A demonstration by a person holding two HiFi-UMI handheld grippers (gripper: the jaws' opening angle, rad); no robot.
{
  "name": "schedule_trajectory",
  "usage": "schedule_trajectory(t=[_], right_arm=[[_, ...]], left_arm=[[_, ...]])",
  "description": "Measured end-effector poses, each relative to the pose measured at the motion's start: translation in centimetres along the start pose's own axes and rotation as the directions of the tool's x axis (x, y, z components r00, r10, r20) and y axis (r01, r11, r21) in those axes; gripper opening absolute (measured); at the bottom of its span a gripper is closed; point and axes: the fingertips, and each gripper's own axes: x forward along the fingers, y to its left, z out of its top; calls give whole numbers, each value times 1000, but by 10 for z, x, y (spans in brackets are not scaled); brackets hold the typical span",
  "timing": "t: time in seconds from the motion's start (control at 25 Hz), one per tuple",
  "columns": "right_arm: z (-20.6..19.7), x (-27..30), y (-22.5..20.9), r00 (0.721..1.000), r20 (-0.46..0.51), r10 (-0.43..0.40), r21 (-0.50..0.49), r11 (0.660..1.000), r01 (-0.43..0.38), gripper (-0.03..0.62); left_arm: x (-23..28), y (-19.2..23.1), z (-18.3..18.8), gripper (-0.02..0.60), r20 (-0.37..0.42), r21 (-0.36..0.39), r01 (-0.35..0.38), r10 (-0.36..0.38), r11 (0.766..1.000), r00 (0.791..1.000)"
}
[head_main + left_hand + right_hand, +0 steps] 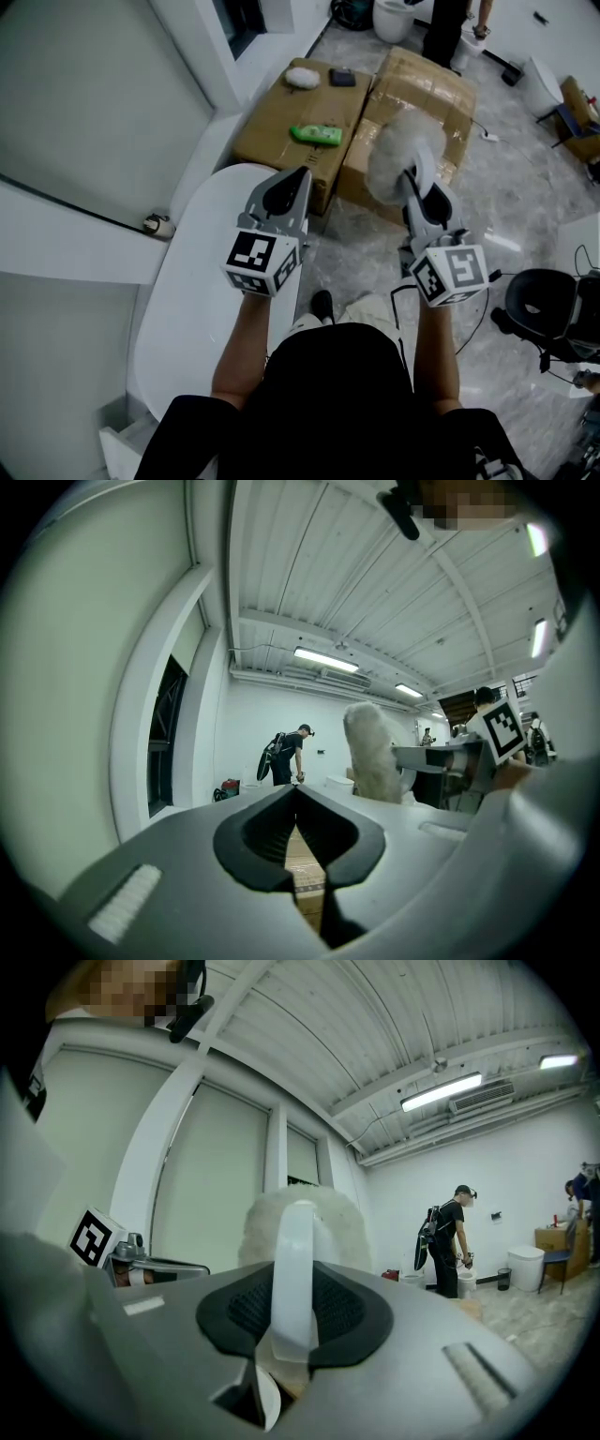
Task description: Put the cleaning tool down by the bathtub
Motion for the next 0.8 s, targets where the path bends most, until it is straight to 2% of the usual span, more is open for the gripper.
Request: schedule_trajectory(t=[0.44, 0.8], right_arm=[[-9, 46, -15, 999, -12, 39, 10, 999, -39, 94], [-3, 113, -50, 995, -21, 100, 13, 995, -100, 94]], left_arm=[[32, 28, -10, -2, -16, -12, -19, 19, 1000, 1000], [89, 64, -3, -2, -29, -6, -65, 65, 998, 997]])
